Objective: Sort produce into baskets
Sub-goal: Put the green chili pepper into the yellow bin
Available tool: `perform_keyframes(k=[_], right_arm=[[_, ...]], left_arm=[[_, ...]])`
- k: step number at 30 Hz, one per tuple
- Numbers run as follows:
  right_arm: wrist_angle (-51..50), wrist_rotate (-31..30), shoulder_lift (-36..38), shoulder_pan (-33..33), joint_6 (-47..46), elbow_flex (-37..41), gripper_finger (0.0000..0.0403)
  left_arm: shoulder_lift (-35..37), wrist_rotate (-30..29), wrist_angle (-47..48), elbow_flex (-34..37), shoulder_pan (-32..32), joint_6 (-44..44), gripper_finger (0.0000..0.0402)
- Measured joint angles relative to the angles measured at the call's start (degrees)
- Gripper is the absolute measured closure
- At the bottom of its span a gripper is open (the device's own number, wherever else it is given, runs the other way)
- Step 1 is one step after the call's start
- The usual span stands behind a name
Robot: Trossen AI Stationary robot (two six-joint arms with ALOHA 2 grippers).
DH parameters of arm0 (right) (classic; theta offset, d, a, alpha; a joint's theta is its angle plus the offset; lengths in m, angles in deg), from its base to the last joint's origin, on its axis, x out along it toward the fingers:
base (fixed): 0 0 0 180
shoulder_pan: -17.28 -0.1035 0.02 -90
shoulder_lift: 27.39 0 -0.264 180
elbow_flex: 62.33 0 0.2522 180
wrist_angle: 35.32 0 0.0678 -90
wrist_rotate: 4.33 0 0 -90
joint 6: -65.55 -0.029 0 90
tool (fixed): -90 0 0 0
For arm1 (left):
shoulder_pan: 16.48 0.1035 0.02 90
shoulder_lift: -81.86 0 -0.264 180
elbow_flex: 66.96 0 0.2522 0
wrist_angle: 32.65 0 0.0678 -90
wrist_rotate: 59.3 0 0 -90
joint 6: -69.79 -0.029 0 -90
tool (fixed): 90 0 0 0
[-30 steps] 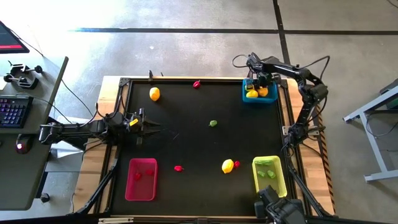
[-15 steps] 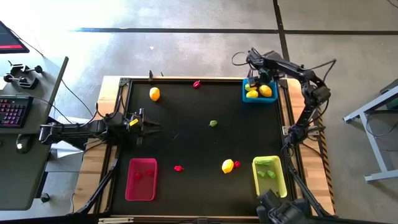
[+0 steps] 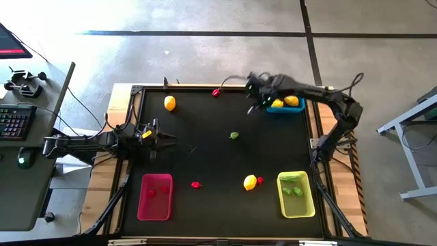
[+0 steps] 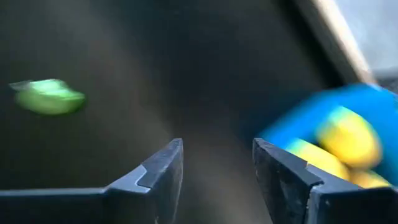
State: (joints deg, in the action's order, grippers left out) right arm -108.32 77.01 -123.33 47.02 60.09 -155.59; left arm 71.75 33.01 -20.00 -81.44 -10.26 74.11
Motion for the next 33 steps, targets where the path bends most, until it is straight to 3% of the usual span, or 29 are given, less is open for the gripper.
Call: perform_keyframes(k=[6, 14, 19, 33], right_arm=[[10.3, 2.7, -0.1, -11.0, 1.0, 5.1, 0.0218], [17.2, 0.2, -1.9, -18.5, -1.2, 7.4, 0.0169], [19.6, 0.2, -5.3, -20.1, -0.2, 7.4, 0.0148], [16.2, -2.5, -6.6, -19.2, 10.2, 3.4, 0.0147]], left_arm=[[0.0, 0.0, 0.0, 0.0, 0.0, 0.0, 0.0275], [0.0, 0.0, 0.0, 0.0, 0.0, 0.0, 0.0275], [0.0, 0.0, 0.0, 0.0, 0.0, 0.0, 0.0275], [0.0, 0.0, 0.0, 0.0, 0.0, 0.0, 0.0275]])
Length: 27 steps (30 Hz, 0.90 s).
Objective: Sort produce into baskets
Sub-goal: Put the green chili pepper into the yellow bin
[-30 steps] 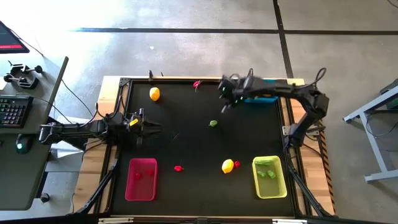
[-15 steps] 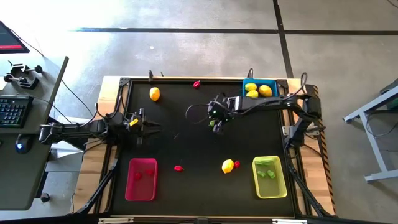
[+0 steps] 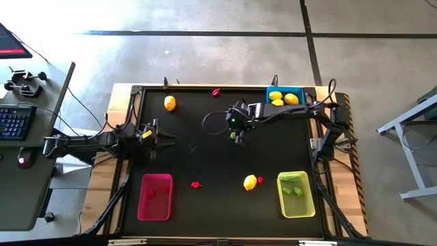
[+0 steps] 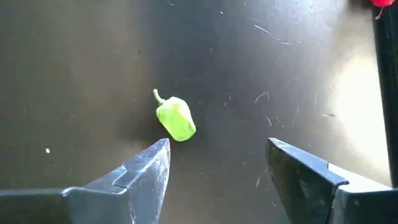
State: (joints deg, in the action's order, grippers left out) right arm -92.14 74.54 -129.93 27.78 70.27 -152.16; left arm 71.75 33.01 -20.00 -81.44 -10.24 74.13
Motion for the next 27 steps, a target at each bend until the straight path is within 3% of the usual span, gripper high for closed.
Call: perform_keyframes(k=[8, 16, 27], right_arm=[[-3.8, 0.6, -1.3, 0.8, 2.5, 0.0, 0.0171], [2.2, 3.3, -8.2, -0.5, 5.6, 0.0, 0.0178], [5.4, 4.7, -9.2, -0.2, 6.2, 0.0, 0.0191]], left_arm=[[0.0, 0.0, 0.0, 0.0, 0.0, 0.0, 0.0275], [0.0, 0.0, 0.0, 0.0, 0.0, 0.0, 0.0275], [0.0, 0.0, 0.0, 0.0, 0.0, 0.0, 0.0275]])
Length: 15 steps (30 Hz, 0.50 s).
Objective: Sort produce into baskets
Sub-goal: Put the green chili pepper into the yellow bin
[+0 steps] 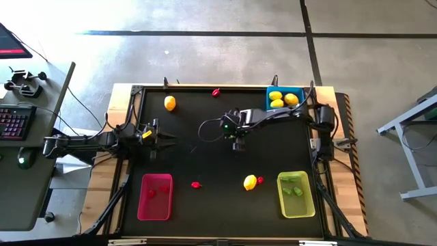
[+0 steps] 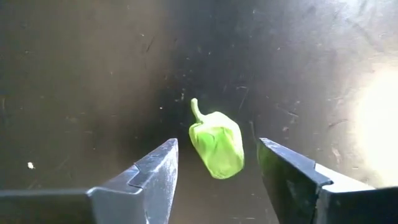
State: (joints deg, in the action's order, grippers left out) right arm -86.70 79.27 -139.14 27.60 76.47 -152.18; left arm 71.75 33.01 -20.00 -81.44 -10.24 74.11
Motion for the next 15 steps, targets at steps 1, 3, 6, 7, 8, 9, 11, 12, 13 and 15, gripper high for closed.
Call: perform_keyframes(k=[1, 3, 6, 7, 8, 9, 11, 12, 13, 15], right_arm=[[0.0, 0.7, -0.2, 0.2, -0.2, 0.0, 0.0196], [0.5, 2.0, -0.6, 0.6, -0.4, 0.0, 0.0204], [0.3, 3.6, -1.7, 1.0, -1.6, 0.0, 0.0216], [0.2, 3.9, -2.3, 1.1, -2.1, 0.0, 0.022], [0.2, 4.0, -2.7, 1.1, -2.5, 0.0, 0.0225], [0.3, 4.0, -2.8, 1.0, -2.9, 0.0, 0.023], [0.4, 4.2, -3.3, 0.8, -3.0, -0.1, 0.0242], [0.3, 4.2, -3.3, 0.7, -3.1, -0.1, 0.0249], [0.4, 4.1, -3.4, 0.6, -3.3, -0.1, 0.0257], [0.5, 3.9, -3.4, 0.4, -3.7, -0.1, 0.0276]], left_arm=[[0.0, 0.0, 0.0, 0.0, 0.0, 0.0, 0.0275], [0.0, 0.0, 0.0, 0.0, 0.0, 0.0, 0.0275], [0.0, 0.0, 0.0, 0.0, 0.0, 0.0, 0.0275], [0.0, 0.0, 0.0, 0.0, 0.0, 0.0, 0.0275], [0.0, 0.0, 0.0, 0.0, 0.0, 0.0, 0.0275], [0.0, 0.0, 0.0, 0.0, 0.0, 0.0, 0.0275], [0.0, 0.0, 0.0, 0.0, 0.0, 0.0, 0.0275], [0.0, 0.0, 0.0, 0.0, 0.0, 0.0, 0.0275], [0.0, 0.0, 0.0, 0.0, 0.0, 0.0, 0.0275], [0.0, 0.0, 0.0, 0.0, 0.0, 0.0, 0.0275]])
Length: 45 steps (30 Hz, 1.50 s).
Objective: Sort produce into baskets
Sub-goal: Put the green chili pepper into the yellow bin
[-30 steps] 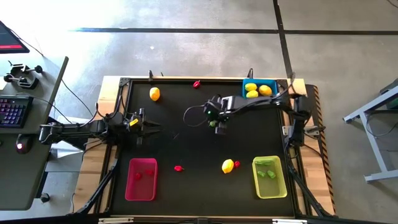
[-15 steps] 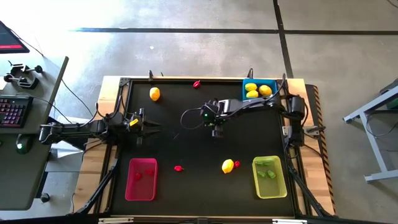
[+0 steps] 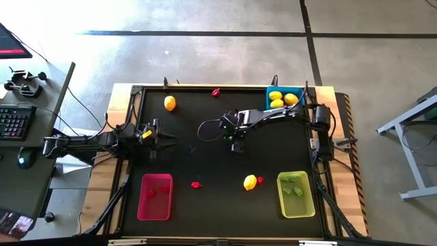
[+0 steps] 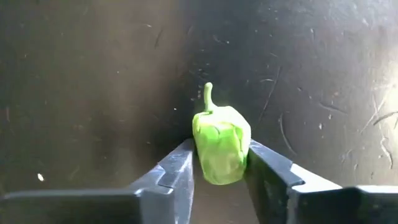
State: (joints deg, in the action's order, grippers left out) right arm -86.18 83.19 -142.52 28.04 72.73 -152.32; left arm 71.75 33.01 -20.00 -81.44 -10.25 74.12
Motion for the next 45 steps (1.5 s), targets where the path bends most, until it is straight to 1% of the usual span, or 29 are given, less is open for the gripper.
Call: perform_keyframes(k=[5, 8, 12, 18, 21, 25, 29, 32, 35, 38, 41, 45], right_arm=[[-1.6, 0.0, -0.1, -0.4, -2.9, -1.3, 0.0324], [-2.8, -0.4, -0.2, -0.9, -3.5, -3.2, 0.034], [-6.7, -0.5, -0.2, -1.3, -5.7, -6.8, 0.0343], [-10.5, -3.5, -0.2, -1.1, -6.8, -11.3, 0.0343], [-12.7, -3.5, -0.2, -1.2, -7.9, -13.8, 0.0343], [-21.7, -2.7, -0.1, -1.6, -13.0, -18.5, 0.0343], [-34.7, -1.3, 0.0, -3.0, -20.9, -22.9, 0.0343], [-44.3, 1.0, 0.1, -5.0, -26.8, -24.3, 0.0343], [-51.5, 2.7, 1.2, -7.7, -31.3, -23.3, 0.0343], [-52.8, 5.3, 4.7, -11.0, -36.5, -19.8, 0.0343], [-52.8, 7.4, 10.6, -14.6, -44.3, -14.8, 0.0346], [-50.7, 11.4, 20.4, -20.1, -58.8, -7.3, 0.0358]], left_arm=[[0.0, 0.0, 0.0, 0.0, 0.0, 0.0, 0.0275], [0.0, 0.0, 0.0, 0.0, 0.0, 0.0, 0.0275], [0.0, 0.0, 0.0, 0.0, 0.0, 0.0, 0.0275], [0.0, 0.0, 0.0, 0.0, 0.0, 0.0, 0.0275], [0.0, 0.0, 0.0, 0.0, 0.0, 0.0, 0.0275], [0.0, 0.0, 0.0, 0.0, 0.0, 0.0, 0.0275], [0.0, 0.0, 0.0, 0.0, 0.0, 0.0, 0.0275], [0.0, 0.0, 0.0, 0.0, 0.0, 0.0, 0.0275], [0.0, 0.0, 0.0, 0.0, 0.0, 0.0, 0.0275], [0.0, 0.0, 0.0, 0.0, 0.0, 0.0, 0.0275], [0.0, 0.0, 0.0, 0.0, 0.0, 0.0, 0.0275], [0.0, 0.0, 0.0, 0.0, 0.0, 0.0, 0.0275]])
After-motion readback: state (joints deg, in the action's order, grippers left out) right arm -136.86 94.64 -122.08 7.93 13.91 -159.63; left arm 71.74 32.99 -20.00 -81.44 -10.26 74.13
